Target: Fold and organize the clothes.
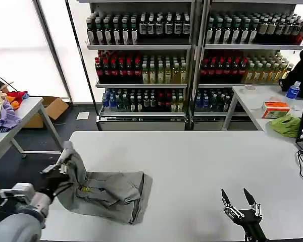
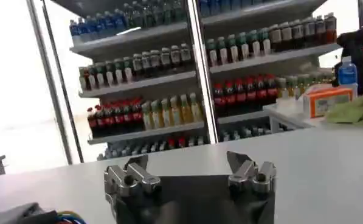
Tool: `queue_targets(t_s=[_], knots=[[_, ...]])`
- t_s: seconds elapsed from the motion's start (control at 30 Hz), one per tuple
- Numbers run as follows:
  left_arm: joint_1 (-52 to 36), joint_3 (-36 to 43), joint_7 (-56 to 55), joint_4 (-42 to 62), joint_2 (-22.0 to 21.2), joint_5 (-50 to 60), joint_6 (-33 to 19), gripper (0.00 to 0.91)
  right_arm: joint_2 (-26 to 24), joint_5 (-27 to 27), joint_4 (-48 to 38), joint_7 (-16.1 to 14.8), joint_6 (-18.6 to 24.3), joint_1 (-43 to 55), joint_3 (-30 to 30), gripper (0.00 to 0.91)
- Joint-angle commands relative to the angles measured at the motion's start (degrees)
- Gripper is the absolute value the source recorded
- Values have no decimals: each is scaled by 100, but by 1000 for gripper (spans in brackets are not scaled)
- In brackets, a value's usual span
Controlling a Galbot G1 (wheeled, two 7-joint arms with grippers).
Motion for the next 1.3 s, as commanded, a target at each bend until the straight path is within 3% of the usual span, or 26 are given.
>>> queue_targets(t_s=[0.03, 0.4, 0.43, 0.47, 0.5, 0.67, 0.87, 1.1, 1.3], knots=[[-497, 2190, -209, -212, -494, 152, 147, 10, 32, -16, -74, 3, 17, -12, 6, 907], [-545, 3133, -169, 618, -1195, 770, 143, 30, 76, -82, -129, 15, 3, 52, -33, 907], [-571, 3178, -165, 645, -1256, 790, 142, 131, 82, -99, -137, 24, 10, 60, -34, 907], [-618, 3226, -161, 734, -1312, 789, 144, 292, 87, -105, -143, 30, 14, 63, -32, 907], [-722, 3278, -177, 862, -1391, 804, 154, 907, 85, -84, -142, 36, 15, 56, -38, 907], [-987, 3214, -152, 990, -1539, 776, 180, 907, 101, -86, -137, 34, 37, 10, -18, 907], [-697, 2834, -72, 276, -1197, 480, 331, 907, 97, -63, -153, 65, 32, 85, 0, 907], [-233, 1490, -4, -677, -778, 74, 479, 907, 116, -68, -149, 69, 24, 109, -54, 907], [82, 18, 573, 87, -656, 1034, 549, 907, 90, -80, -153, 60, 36, 113, -84, 907]])
